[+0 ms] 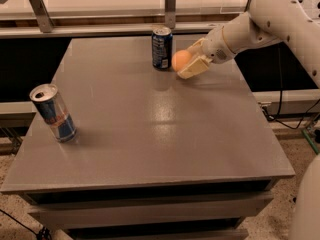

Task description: Move orange near pepsi can

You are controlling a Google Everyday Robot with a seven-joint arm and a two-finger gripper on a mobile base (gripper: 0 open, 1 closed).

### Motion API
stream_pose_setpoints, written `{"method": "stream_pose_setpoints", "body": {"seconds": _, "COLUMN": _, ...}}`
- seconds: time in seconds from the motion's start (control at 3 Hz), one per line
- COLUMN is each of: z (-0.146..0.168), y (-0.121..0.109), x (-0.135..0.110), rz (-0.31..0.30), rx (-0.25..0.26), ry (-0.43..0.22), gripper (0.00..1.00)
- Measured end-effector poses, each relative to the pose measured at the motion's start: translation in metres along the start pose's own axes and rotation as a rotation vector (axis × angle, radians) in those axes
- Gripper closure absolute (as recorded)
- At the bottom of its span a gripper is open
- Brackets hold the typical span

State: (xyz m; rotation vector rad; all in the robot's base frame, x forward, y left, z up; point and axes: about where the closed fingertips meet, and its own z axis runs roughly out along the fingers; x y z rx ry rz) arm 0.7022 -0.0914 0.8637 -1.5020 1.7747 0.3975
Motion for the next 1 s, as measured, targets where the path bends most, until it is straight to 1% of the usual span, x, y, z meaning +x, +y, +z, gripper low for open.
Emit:
{"method": "stream_pose_setpoints", "body": {"seconds": 0.33, "z": 0.0024, "y": 0.001, "x": -0.0007, "rz": -0.001, "rx": -0.004, "ry": -0.001, "gripper": 0.13}}
{"method": "stream_pose_setpoints", "body": {"seconds": 0.67, "z": 0.0056, "y": 0.0019, "x": -0.0011, "rz": -0.001, "rx": -0.01, "ry": -0.002, "gripper": 0.0}}
{"method": "stream_pose_setpoints", "body": {"seconds": 1.0, "z": 0.0057, "y": 0.002, "x": -0.0011, "rz": -0.001, "rx": -0.01, "ry": -0.002, "gripper": 0.0}}
